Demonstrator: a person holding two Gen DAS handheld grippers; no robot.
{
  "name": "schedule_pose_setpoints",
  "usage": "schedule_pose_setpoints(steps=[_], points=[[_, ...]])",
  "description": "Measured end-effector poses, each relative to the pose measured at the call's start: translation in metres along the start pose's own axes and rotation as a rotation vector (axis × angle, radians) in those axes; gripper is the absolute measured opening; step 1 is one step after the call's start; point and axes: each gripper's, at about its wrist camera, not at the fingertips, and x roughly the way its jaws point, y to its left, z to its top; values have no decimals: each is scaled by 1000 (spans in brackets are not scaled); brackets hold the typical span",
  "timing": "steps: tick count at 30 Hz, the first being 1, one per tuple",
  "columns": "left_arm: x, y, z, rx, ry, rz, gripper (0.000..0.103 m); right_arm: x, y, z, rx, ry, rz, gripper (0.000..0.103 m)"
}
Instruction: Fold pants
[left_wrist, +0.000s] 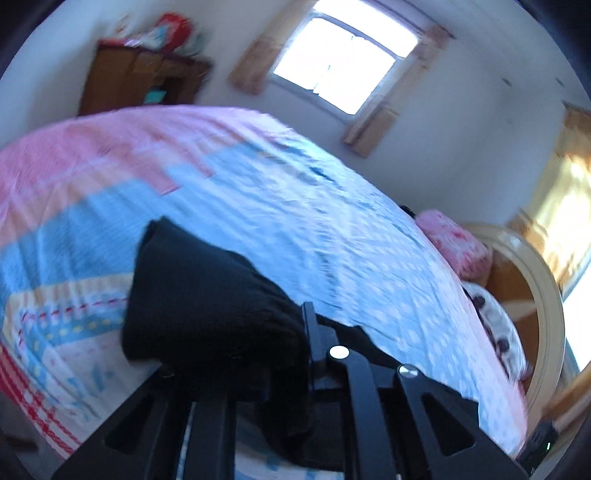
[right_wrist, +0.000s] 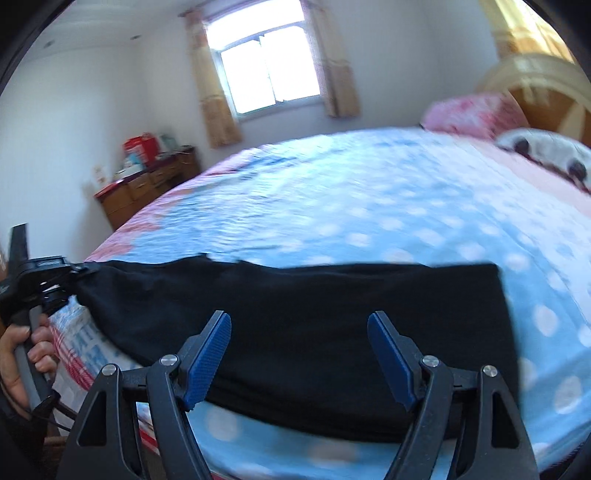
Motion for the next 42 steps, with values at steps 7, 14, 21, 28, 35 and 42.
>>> schedule_pose_setpoints(steps=[7,14,21,28,35,42], points=[[9,-120,-22,331,22,-191,13,-16,-61,-2,120,31,-38,78],[29,-232,-95,652,138,-358,13,-40,-102,-5,223,-14,-97,78],[44,-285,-184,975,184,-361,13,-46,-142,-18,393,-13,-116,78],[54,-290,-215,1085,223,-283,17,-52,-150,-19,422,-35,-112,78],[43,-284,-223,1141,177,-219,56,-51,-157,-14,458,-32,-76,78],[20,-243,-184,1042,221,-187,65,-78,-168,-2,488,-102,-103,78]])
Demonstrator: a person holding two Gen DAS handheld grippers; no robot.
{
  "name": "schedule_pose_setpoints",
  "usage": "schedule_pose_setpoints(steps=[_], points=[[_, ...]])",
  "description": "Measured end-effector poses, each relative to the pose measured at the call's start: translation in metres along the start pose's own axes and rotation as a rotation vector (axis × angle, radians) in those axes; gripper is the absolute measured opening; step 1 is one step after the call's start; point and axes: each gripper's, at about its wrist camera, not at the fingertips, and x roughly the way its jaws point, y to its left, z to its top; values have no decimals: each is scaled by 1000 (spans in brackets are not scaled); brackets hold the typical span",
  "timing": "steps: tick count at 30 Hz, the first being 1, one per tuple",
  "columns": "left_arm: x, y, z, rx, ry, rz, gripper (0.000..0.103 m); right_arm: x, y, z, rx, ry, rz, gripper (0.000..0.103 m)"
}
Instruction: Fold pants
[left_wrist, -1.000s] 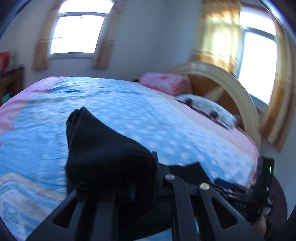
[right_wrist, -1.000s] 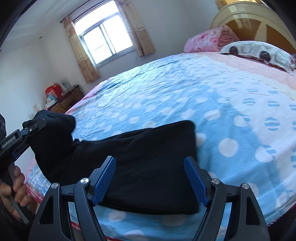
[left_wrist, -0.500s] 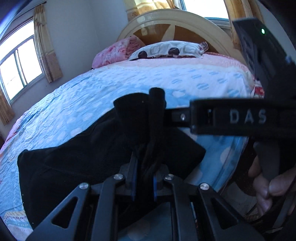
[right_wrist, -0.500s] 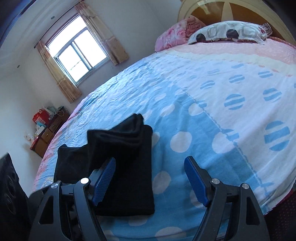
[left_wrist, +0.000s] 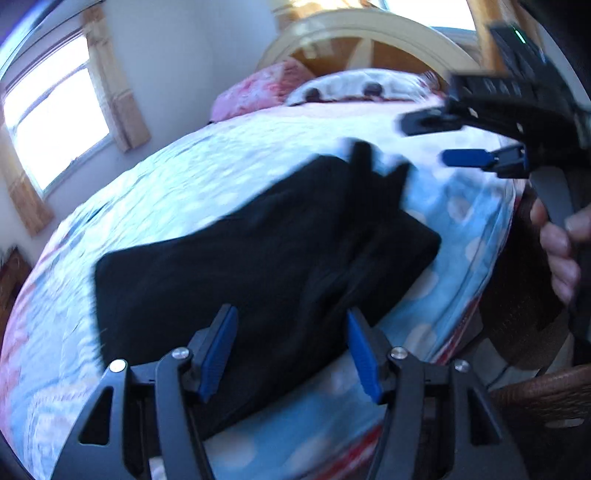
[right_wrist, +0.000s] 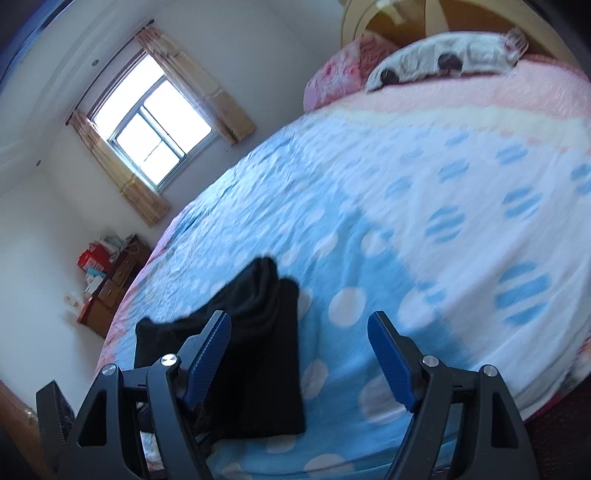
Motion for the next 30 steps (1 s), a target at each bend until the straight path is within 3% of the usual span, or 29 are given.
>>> schedule_pose_setpoints(steps=[2,4,5,6,8,9,12,15,18,22,26,30], points=[[-20,21,3,-78,-35,-10,76,-15,2,9,-32,-70,-28,78],[-36,47,13,-175,-81,6,85,-23,13,17,-97,-94,4,78],[-38,59,20,-219,-97,20,86,-26,21,19,-135,-105,21,73],[-38,66,26,-240,-106,37,90,-29,30,19,-180,-117,34,66],[-22,81,37,-256,-85,94,91,-25,48,19,-265,-96,32,29],[-7,88,42,-267,-42,125,91,-19,55,17,-293,-71,27,26],[34,104,44,-324,78,155,89,-3,71,7,-351,-8,74,25],[56,121,27,-427,161,163,87,13,78,-10,-409,55,54,25],[55,126,12,-446,172,164,88,22,64,-12,-373,110,27,25],[55,138,-5,-492,174,145,90,22,40,-16,-261,237,109,26],[54,156,-24,-561,170,111,96,23,39,-45,-277,309,121,26],[56,153,-23,-549,149,101,98,28,36,-49,-345,272,71,24]])
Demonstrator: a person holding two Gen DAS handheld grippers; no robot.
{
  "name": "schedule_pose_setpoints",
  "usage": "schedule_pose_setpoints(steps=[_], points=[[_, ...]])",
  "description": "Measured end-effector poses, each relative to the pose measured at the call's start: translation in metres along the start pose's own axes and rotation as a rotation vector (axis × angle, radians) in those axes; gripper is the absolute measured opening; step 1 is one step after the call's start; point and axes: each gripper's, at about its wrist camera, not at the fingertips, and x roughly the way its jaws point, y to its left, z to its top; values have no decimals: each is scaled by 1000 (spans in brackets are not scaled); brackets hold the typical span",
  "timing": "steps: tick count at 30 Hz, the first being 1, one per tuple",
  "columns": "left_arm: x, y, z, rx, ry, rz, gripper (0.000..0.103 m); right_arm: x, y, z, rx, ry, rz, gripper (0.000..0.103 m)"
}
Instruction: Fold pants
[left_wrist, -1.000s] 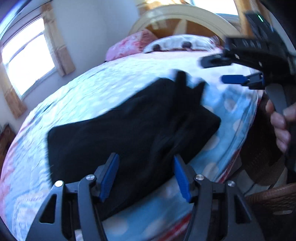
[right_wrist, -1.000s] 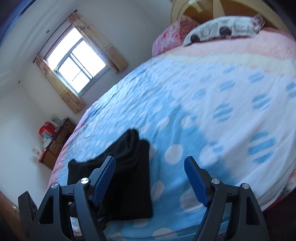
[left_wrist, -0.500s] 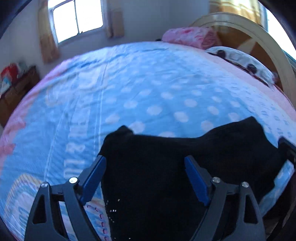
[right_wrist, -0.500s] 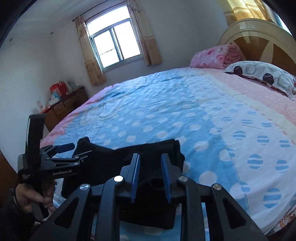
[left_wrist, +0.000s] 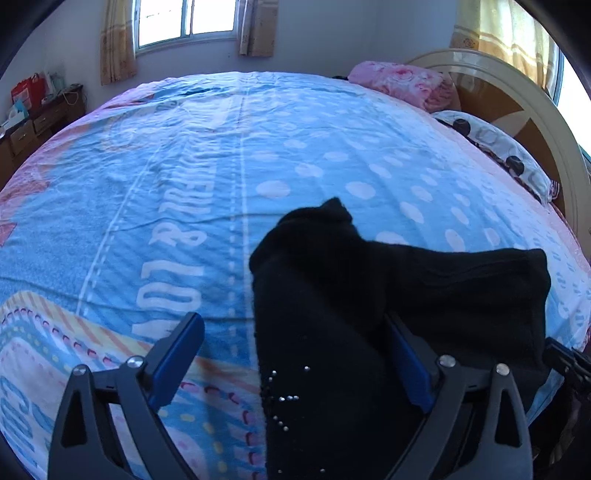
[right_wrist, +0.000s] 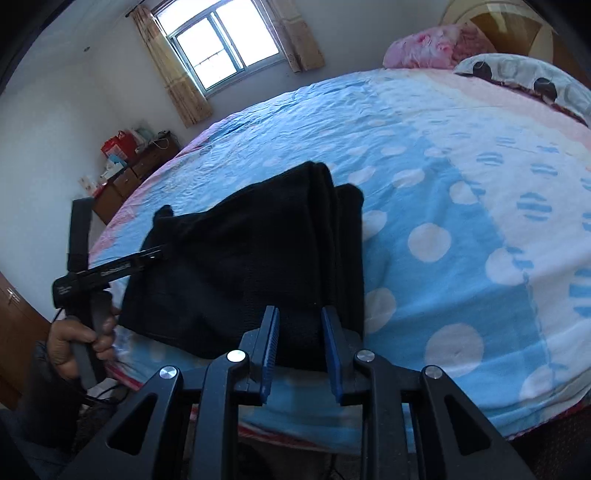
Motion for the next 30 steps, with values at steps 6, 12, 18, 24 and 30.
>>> schedule_pose_setpoints(steps=[6,12,18,24,30], points=[[-57,3,3,31,-116,23,96,-26,-14,9,78,-69,-61,48],[-79,-8,5,26,-160,29,96,-36,40,46,-205,-215,-55,48],[-49,-34,-30,97,-60,81,92,53,46,67,-234,-27,-91,30],[-21,-12,-50,-3,27,31,94,71,26,65,-134,-15,-49,29],[-45,-11,-55,-1,10,43,93,42,35,81,-36,-53,36,30]])
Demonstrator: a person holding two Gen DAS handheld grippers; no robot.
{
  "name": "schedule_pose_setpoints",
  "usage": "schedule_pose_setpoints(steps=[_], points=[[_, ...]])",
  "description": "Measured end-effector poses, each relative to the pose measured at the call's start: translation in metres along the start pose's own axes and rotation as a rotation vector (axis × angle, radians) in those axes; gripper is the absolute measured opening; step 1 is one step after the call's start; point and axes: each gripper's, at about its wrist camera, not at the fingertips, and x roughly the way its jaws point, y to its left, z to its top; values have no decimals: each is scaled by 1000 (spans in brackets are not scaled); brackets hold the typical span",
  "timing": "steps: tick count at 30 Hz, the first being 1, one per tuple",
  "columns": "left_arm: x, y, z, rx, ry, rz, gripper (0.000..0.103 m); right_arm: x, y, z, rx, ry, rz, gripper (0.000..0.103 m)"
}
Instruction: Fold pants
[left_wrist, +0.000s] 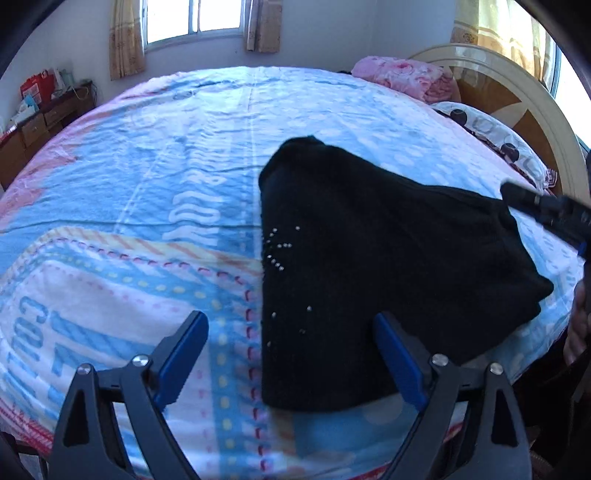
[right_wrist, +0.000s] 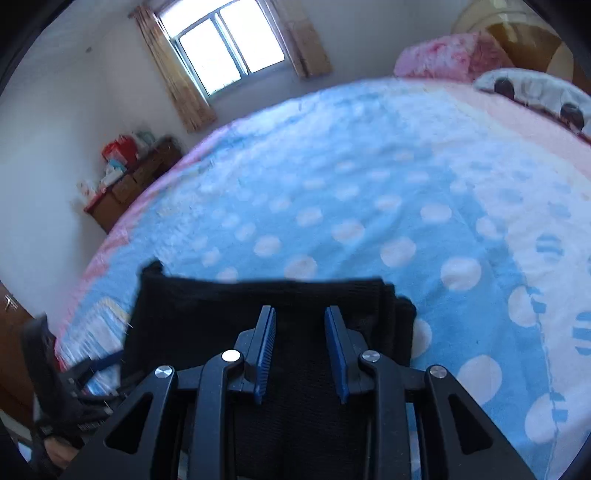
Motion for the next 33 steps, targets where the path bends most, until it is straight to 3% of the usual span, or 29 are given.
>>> schedule_pose_setpoints(steps=[2,6,10,13,17,19,21,24,26,30,33], points=[[-7,-6,-3,39,-30,28,93,-5,35,4,-108,-19,73,30],[1,-19,-9,107,-17,69,93,43,103,10,-249,125,202,30],[7,-13,-13,90,-2,52,93,113,149,13,-319,245,206,30],[10,-8,-15,63,-4,36,93,155,157,17,-317,302,194,30],[13,-5,-15,46,3,22,96,174,144,26,-181,311,234,30],[15,-3,-16,42,11,17,97,176,136,24,-147,306,209,30],[13,-2,-15,38,5,13,97,163,132,24,-115,283,239,30],[9,0,-16,41,-2,22,97,111,120,25,-78,178,308,30],[7,0,-18,48,-5,33,97,75,114,18,-114,138,305,30],[6,-9,-17,66,-8,67,97,13,93,-16,-250,89,135,31],[7,-18,-14,68,0,90,97,-7,74,-50,-345,91,-22,32]])
